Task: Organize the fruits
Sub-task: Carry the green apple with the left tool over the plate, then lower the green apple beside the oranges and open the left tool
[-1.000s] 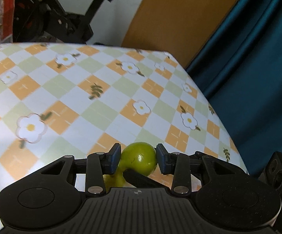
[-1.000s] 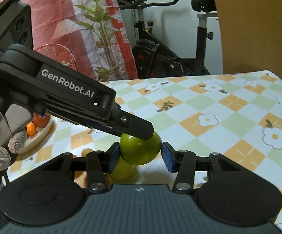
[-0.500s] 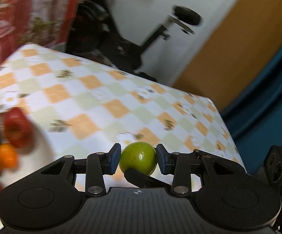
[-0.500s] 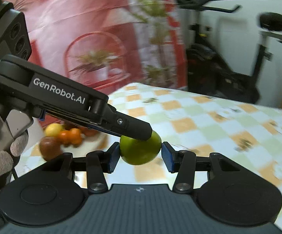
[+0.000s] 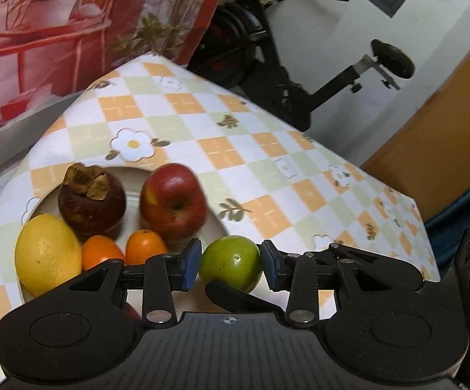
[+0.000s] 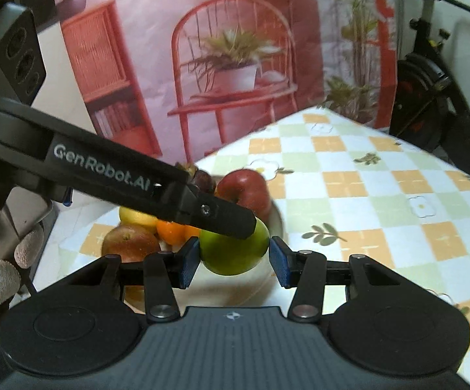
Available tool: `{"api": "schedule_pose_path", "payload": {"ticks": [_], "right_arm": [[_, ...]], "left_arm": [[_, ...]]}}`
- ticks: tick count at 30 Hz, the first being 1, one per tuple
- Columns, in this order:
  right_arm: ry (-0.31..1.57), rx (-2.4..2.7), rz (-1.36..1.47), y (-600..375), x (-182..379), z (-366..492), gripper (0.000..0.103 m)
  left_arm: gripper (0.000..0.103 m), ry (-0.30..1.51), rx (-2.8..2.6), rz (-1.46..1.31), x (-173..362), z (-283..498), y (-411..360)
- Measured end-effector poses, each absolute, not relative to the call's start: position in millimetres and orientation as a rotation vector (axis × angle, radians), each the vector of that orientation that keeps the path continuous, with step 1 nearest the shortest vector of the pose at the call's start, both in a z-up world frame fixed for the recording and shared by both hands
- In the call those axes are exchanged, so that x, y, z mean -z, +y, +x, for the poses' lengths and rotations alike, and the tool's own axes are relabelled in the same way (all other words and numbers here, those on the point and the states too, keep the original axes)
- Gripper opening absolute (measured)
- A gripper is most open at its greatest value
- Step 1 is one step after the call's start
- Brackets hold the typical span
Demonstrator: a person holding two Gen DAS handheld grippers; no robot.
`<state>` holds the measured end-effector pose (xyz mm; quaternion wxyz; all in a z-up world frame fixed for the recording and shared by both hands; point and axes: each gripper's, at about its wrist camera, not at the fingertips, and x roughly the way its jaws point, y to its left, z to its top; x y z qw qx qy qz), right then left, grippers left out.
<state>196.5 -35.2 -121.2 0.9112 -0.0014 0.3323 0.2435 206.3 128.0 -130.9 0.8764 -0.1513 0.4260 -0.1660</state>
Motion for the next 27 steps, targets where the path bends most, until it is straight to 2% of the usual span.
{"api": "schedule_pose_path", "payload": {"ticks": [13,24,27], "right_arm": [[0.766,-0.492,-0.051,-17,144,220,0.049],[0.738,-0.469,-0.108,-8,151,224,0.049],[0.733,-0.466,-0.098,-9,151,225,0.049]], "left_arm": [[0.041,0.907,0.338,-0.331,145,208,147],[0.040,0.904,0.302,-0.308,147,208,145],[0.037,0.903,0.288,-0.290,147,208,143]]}}
